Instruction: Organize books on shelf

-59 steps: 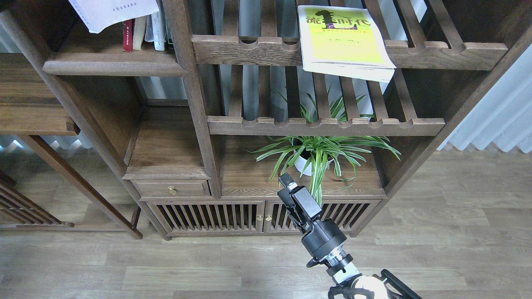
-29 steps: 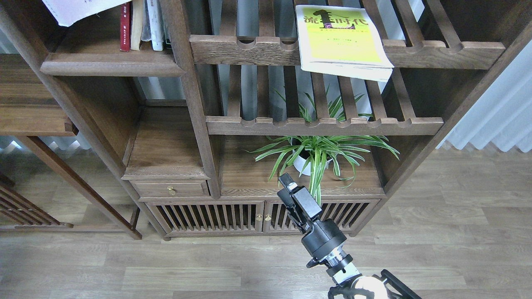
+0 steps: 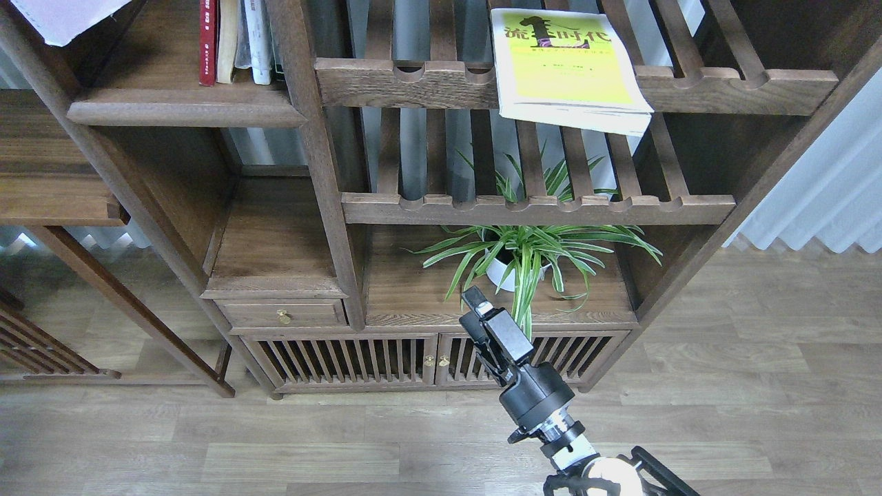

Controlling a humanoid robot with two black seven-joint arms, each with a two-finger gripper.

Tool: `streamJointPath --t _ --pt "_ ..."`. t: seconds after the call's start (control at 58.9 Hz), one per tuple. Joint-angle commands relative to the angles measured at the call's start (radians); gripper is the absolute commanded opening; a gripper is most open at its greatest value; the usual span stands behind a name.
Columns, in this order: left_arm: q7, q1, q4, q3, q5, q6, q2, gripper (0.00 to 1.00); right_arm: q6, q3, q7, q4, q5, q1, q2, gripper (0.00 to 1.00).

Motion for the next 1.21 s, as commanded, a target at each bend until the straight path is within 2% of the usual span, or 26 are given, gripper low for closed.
streamJointPath --t 0.0,0.272,0.714,1.189 --pt "0.0 0.0 0.002 -0.011 0.051 0.0 -0.023 0.02 0.0 -0.001 0.0 0.0 0.0 0.0 0.0 0.98" --pt "0.0 -0.018 0.045 -0.017 0.134 0.0 -0.098 0.02 0.0 0.002 0.0 0.0 0.0 -0.002 0.0 0.98" --pt "0.0 -0.15 0.192 -0.001 0.327 0.0 -0.298 0.02 0.0 0.014 0.002 0.002 0.002 -0.006 0.0 0.98" --pt "0.0 -0.204 0.315 -0.001 0.441 0.0 -0.414 0.02 0.0 0.014 0.001 0.003 0.002 -0.008 0.0 0.98"
